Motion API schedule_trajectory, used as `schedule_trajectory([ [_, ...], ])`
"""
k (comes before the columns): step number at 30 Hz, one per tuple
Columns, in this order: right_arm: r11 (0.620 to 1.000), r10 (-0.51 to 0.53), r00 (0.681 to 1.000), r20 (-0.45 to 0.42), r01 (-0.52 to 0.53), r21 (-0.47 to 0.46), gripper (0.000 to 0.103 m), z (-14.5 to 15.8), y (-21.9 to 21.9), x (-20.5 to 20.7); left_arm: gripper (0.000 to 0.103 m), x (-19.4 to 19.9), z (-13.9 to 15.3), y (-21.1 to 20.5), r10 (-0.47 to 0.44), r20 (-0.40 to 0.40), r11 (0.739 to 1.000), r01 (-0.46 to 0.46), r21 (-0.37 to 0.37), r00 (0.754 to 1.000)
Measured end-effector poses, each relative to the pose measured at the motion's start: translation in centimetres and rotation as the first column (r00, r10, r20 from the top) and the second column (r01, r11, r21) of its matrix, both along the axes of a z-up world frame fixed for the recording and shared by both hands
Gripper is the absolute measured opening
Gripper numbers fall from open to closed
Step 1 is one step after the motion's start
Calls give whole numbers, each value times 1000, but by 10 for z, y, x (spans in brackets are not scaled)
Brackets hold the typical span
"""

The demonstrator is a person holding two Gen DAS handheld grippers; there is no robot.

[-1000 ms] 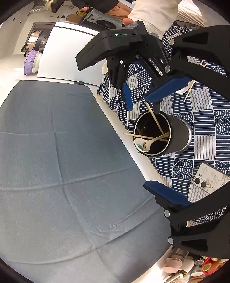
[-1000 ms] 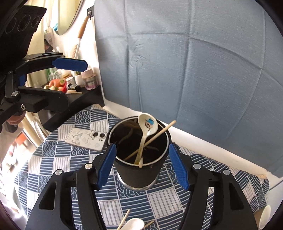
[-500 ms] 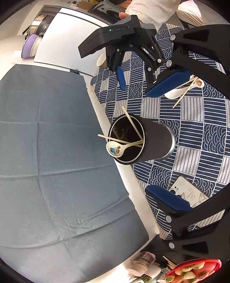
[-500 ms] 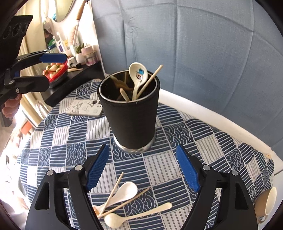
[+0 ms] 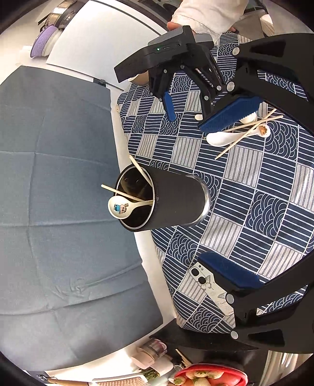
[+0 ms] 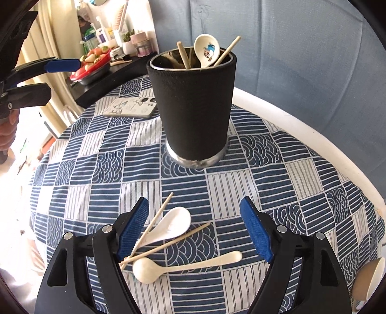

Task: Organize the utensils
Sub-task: 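Move the left tool to the white spoon with the orange figure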

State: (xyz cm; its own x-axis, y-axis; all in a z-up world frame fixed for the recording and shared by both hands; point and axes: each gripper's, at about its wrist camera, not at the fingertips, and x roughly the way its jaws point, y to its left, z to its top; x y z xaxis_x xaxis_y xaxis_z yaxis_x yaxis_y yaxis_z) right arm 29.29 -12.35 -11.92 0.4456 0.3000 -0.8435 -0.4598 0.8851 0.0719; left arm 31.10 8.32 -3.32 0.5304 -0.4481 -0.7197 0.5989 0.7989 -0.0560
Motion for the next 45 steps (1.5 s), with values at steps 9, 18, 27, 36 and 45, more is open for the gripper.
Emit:
schedule_trajectory([
  [9, 998, 60, 997, -39, -61, -11, 73, -21, 1, -2, 97, -20, -29, 0, 72, -52, 997, -72, 0, 996],
  [18, 990, 144, 986, -87, -144, -1, 63, -44, 12, 7, 97, -42, -49, 7, 184, -75, 983, -183, 27, 980],
  [27, 977, 212, 967, -144, -210, 26, 41, -62, 13, 15, 97, -59, -65, 3, 266, -101, 964, -262, 54, 958],
  [36, 967, 252, 962, -108, -248, 52, 6, -58, 11, 9, 97, -69, -74, -19, 260, -118, 964, -251, 88, 958],
  [45, 965, 260, 966, 10, -260, 44, 5, -20, 4, -1, 97, -68, -82, -51, 200, -120, 978, -190, 85, 973],
])
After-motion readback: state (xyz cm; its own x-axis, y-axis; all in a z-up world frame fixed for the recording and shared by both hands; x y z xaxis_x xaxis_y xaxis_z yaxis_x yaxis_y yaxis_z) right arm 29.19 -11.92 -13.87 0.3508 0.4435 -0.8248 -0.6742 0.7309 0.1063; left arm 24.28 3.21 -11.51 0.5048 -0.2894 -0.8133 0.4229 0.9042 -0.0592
